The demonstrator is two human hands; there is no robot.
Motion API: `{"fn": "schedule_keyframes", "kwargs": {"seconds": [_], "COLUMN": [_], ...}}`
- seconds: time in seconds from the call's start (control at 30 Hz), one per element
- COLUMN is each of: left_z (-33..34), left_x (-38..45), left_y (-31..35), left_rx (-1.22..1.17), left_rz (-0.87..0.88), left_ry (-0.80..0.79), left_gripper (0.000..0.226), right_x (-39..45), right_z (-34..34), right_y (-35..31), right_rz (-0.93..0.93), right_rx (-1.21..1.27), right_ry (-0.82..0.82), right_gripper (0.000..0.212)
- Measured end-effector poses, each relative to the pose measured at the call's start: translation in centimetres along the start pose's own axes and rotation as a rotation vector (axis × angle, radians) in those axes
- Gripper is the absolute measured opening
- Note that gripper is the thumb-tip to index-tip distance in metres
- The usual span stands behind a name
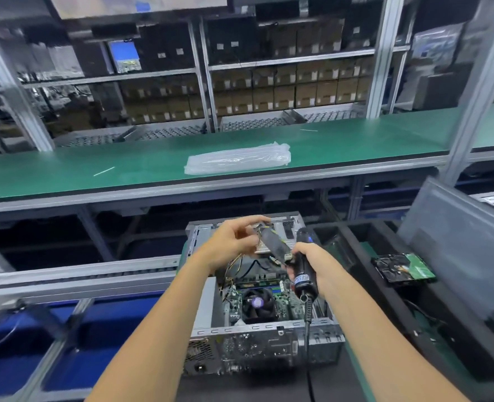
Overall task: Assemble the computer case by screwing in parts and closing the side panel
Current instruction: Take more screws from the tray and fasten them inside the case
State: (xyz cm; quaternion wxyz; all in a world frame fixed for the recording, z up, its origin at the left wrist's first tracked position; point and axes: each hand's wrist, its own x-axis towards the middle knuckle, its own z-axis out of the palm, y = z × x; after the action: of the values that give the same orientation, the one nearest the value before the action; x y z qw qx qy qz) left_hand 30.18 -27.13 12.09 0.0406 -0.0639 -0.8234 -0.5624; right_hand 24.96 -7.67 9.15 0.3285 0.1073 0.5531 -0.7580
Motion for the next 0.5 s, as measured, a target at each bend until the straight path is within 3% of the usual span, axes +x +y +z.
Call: {"fn": "schedule_keyframes", "kwargs": {"seconds": [0.1,0.23,0.33,0.5], "left_z": [-0.4,-0.9,-0.9,0.2], "left_x": [1.0,1.1,0.9,1.0], "left_y": [0.2,-0.3,-1.1,-3.6], "left_rx": [0.364,0.414,0.457,0.524], "left_rz": [0.034,0.028,-0.026,-0.212], "left_ry": [0.163,0.092,0.091,-0.153], "left_gripper": [0.023,0.004,0.008,0.025], "right_x": [0.6,1.4,2.0,2.4], "right_z": [0.0,-1.0,-2.2,-3.9], "right_y": [0.5,1.2,0.3,-1.1], "right_rz": [0.053,-0.008,-0.113,-0.184], "right_rx": [-0.106,-0.268,-0.244,-0.319], "right_ry": [-0.071,-0.01,0.075,0.073], "right_gripper": [0.024,0.018,0.015,0.028]}}
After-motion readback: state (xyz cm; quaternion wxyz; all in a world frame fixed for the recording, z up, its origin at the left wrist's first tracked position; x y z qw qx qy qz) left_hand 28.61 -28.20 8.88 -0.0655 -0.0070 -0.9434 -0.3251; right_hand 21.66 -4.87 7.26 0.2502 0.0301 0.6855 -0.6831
